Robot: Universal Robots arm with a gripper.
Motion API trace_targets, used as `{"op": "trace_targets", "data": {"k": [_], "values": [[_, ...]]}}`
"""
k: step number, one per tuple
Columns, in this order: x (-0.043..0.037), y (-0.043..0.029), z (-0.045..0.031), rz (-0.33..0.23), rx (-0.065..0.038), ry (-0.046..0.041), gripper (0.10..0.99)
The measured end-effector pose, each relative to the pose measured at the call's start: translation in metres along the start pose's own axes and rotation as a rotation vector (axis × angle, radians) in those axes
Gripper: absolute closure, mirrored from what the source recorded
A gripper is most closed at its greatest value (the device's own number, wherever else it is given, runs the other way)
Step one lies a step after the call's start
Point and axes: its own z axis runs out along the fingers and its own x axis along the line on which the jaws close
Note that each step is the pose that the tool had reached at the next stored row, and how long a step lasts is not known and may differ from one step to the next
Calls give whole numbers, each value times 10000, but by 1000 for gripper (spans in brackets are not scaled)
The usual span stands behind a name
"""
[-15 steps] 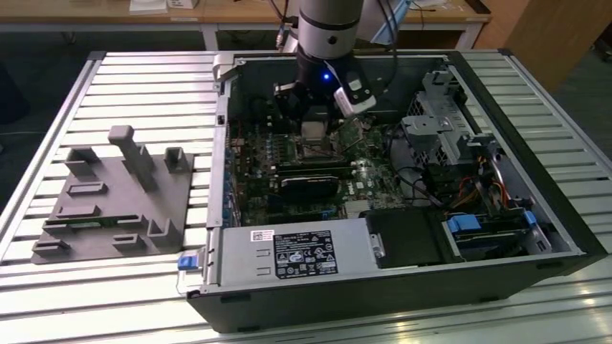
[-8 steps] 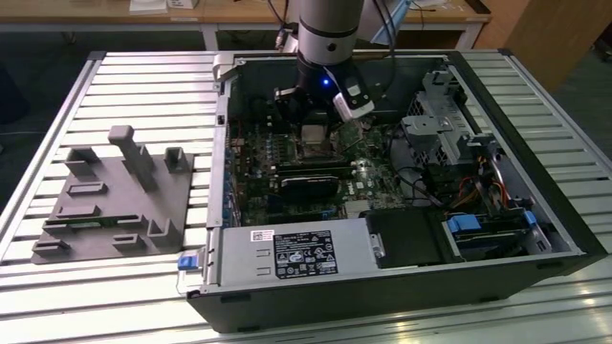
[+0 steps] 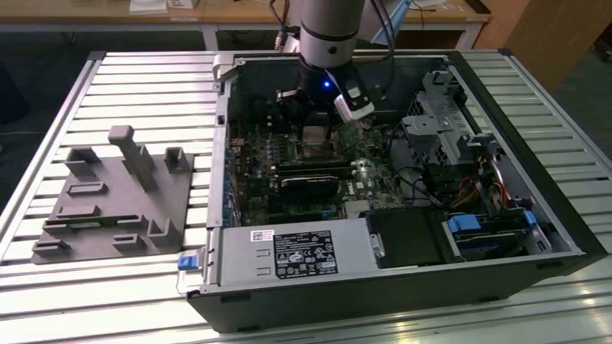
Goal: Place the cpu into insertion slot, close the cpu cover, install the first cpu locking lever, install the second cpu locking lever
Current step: 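Place the cpu into insertion slot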
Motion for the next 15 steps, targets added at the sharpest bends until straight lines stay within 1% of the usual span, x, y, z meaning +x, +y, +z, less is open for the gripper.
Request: {"op": "trace_targets", "data": {"k": [4,8,11,15], "values": [[-7,4,13,2,86,-1,545],[-7,3,13,26,89,-3,545],[-8,4,16,357,88,-27,545],[-8,3,21,942,89,-72,545]]}}
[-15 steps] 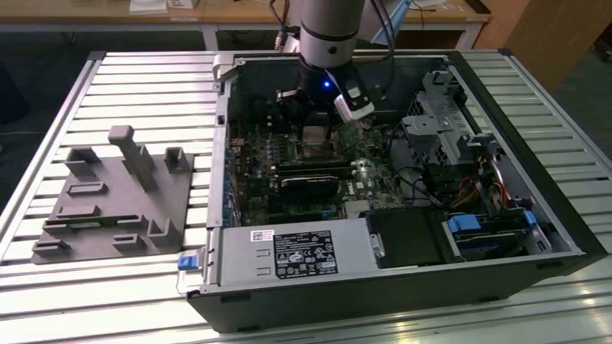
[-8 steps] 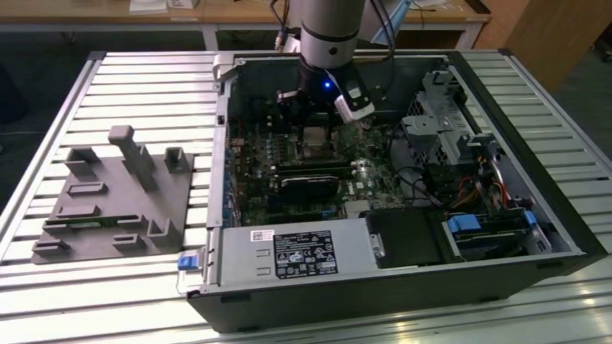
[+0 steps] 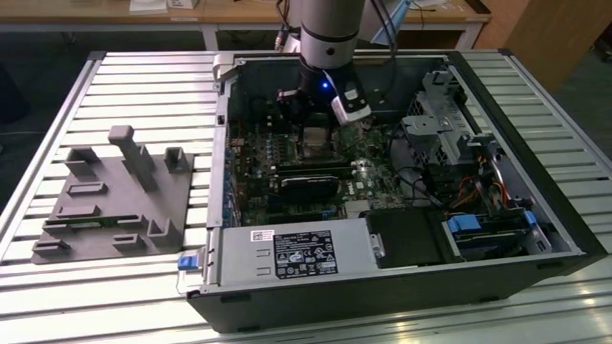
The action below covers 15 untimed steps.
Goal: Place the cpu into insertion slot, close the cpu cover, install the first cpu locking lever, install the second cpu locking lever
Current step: 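Place the cpu into insertion slot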
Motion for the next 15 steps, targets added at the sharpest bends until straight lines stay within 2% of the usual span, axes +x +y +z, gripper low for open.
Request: {"op": "trace_targets", "data": {"k": [15], "values": [[0,-1,11,2049,25,-148,545]]}}
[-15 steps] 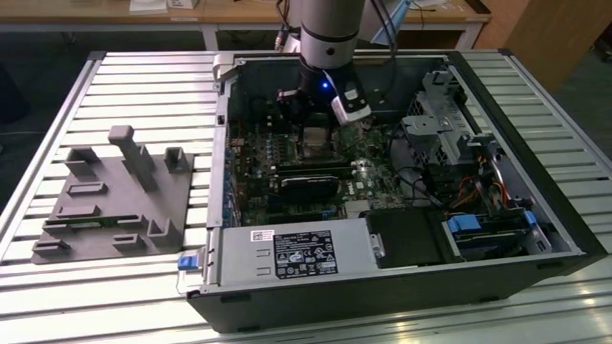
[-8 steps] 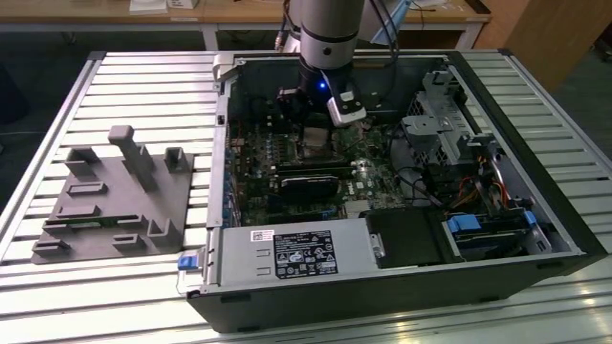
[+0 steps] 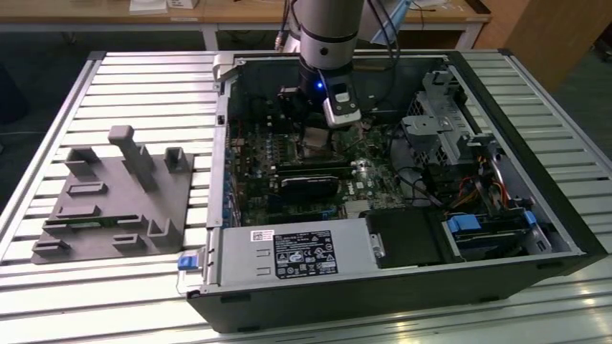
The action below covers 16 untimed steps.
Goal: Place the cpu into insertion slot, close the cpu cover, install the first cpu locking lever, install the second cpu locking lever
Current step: 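Place the cpu into insertion slot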
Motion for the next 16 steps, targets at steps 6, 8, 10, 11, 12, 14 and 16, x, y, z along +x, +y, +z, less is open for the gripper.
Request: {"op": "trace_targets", "data": {"k": [6,8,10,11,12,14,16], "values": [[0,0,3,788,6,-56,545],[0,0,4,1057,6,-75,545],[0,0,5,1343,6,-94,545],[0,0,5,1494,6,-105,545],[0,0,6,1644,6,-115,545],[0,-1,7,1952,6,-137,545],[0,-1,8,2243,7,-157,545]]}}
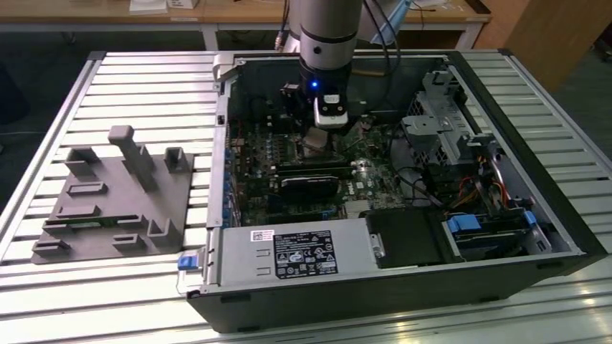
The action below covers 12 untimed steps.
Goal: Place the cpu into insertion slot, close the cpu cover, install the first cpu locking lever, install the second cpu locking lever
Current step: 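Place the cpu into insertion slot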
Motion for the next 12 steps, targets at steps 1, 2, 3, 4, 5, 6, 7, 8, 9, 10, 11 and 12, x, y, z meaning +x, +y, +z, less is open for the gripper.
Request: {"op": "trace_targets", "data": {"k": [1,2,3,4,5,6,7,8,9,10,11,12], "values": [[0,0,1,133,0,-9,545],[0,0,1,262,0,-19,545],[0,0,1,393,1,-27,545],[0,0,2,527,0,-36,545],[0,0,2,670,0,-46,545],[0,0,2,802,-1,-55,545],[0,0,2,926,-2,-63,545],[0,0,2,1050,-3,-71,545],[0,0,3,1166,-5,-79,545],[0,0,3,1277,-3,-88,545],[0,0,3,1386,-2,-96,545],[0,0,3,1505,0,-105,545]]}}
